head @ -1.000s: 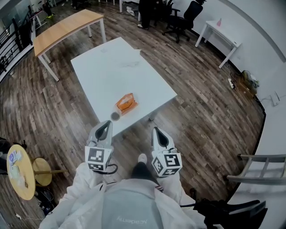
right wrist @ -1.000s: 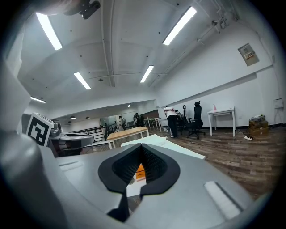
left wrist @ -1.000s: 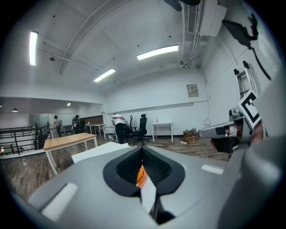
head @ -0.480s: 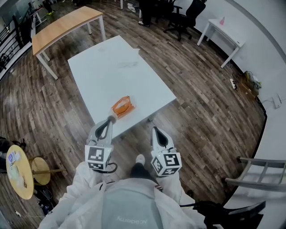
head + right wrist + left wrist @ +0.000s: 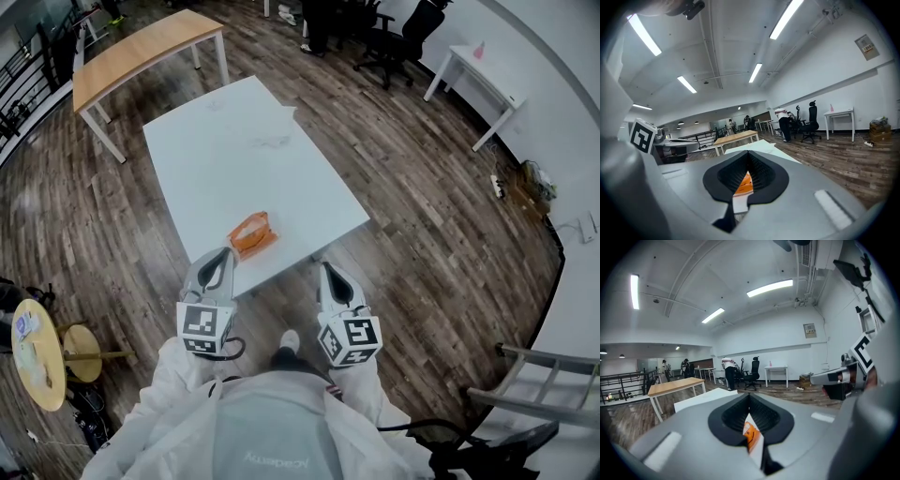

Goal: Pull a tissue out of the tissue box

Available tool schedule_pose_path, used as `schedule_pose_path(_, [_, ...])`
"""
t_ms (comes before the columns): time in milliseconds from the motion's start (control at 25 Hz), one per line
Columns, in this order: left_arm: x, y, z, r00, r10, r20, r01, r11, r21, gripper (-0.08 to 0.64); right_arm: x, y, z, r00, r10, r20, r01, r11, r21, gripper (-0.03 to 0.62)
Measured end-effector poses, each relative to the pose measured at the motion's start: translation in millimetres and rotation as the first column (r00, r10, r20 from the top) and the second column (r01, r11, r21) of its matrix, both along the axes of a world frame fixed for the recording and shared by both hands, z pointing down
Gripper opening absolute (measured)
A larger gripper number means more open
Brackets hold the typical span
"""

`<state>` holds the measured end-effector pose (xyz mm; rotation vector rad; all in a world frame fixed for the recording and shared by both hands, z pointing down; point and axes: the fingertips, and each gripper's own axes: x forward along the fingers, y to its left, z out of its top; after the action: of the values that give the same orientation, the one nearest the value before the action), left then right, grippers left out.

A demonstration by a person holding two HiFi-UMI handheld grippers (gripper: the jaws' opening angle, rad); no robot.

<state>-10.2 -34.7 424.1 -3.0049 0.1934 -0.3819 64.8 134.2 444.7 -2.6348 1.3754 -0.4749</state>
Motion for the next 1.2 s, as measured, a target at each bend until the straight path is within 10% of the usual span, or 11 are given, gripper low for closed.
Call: schedule_pose_path(1200, [15.5,-11.6,-2.6,0.991,-0.132,0.029,0.131,0.991,0.035,0.0,40.3,-13.6,10.8,0.993,-0.11,0.037,0.109,0.994,0.027,0.0])
